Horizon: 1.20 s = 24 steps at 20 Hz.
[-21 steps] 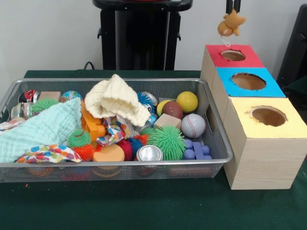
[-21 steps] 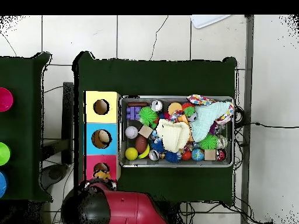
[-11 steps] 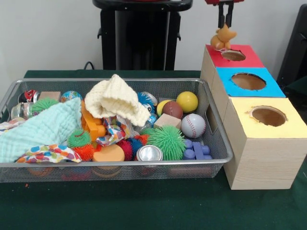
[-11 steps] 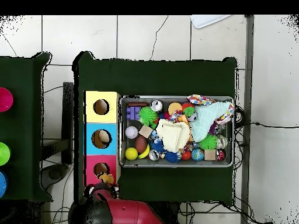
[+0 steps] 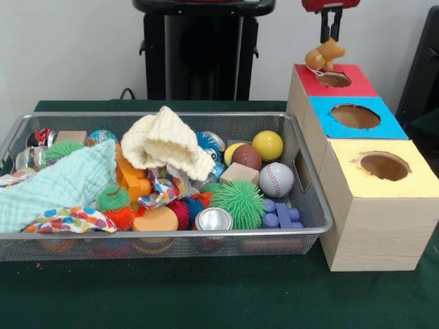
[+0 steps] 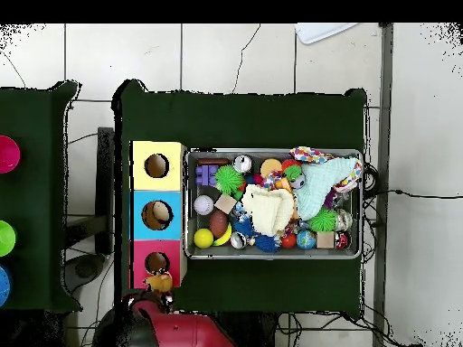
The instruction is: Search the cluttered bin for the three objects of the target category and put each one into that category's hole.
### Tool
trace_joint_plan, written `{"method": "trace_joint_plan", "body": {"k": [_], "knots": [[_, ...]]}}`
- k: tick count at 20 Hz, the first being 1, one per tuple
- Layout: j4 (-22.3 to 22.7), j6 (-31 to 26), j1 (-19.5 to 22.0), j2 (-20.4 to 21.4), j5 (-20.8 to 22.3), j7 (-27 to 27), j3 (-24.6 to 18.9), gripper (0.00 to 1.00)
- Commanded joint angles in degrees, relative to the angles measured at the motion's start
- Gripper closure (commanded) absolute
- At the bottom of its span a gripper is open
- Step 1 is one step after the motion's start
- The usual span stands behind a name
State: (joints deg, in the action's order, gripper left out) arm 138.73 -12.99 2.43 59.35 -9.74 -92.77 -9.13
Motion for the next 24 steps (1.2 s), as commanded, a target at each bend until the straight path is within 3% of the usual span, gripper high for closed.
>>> {"method": "trace_joint_plan", "body": {"k": [1, 13, 24], "knots": [[0.6, 2.5, -2.0, -3.4, -3.8, -15.5, -0.9, 1.0], [-1.1, -2.4, -5.6, -0.7, -5.7, -15.2, 1.5, 1.0], [-3.0, -8.3, -5.1, 2.4, -5.4, -13.1, 2.7, 1.0]]}}
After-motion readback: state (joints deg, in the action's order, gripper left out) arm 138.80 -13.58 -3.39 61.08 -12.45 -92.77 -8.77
